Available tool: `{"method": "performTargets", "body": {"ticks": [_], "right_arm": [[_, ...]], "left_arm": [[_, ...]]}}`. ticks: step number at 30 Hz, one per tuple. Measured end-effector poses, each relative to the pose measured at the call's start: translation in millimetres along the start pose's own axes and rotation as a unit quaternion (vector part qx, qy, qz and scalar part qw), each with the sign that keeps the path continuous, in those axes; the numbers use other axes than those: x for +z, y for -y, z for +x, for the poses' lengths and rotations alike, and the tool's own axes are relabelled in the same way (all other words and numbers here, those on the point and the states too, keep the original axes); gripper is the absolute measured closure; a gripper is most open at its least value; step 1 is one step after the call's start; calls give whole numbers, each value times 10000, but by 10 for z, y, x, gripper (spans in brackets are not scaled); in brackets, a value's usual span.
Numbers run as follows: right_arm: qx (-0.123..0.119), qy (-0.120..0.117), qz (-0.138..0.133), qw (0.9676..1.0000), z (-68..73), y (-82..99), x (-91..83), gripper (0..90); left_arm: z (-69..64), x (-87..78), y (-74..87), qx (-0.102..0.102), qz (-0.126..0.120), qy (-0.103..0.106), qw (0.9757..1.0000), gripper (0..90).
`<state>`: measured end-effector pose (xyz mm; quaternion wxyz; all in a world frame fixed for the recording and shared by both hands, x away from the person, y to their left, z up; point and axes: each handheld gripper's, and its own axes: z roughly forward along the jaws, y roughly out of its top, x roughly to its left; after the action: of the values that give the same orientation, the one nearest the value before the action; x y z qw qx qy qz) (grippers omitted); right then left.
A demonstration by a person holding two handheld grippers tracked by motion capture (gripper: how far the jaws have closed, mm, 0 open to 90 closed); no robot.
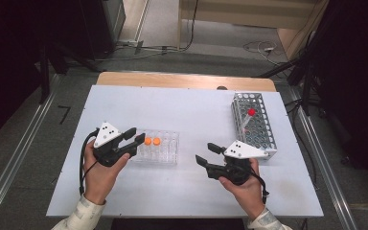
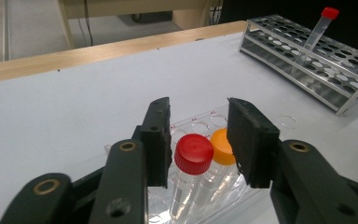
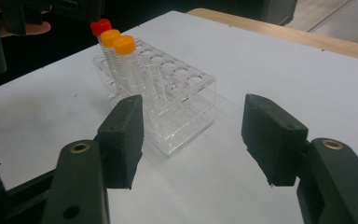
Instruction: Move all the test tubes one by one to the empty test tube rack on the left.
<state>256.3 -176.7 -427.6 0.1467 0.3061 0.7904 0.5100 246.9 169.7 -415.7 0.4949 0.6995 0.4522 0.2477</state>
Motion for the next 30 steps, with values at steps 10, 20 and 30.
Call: {"method": "performTargets", "body": {"ticks": [10, 20, 30], "right_arm": [[184, 768, -43, 9969, -315, 10, -139, 344], [620, 1895, -102, 9799, -842, 58, -292, 331], [868, 2531, 139, 9634, -1288, 52, -60, 407]], "left_arm": [[6, -14, -24, -166, -108, 137, 9997, 344], [-7, 8, -27, -179, -155, 118, 9997, 236], [-19, 6, -28, -168, -149, 156, 9996, 237]]}}
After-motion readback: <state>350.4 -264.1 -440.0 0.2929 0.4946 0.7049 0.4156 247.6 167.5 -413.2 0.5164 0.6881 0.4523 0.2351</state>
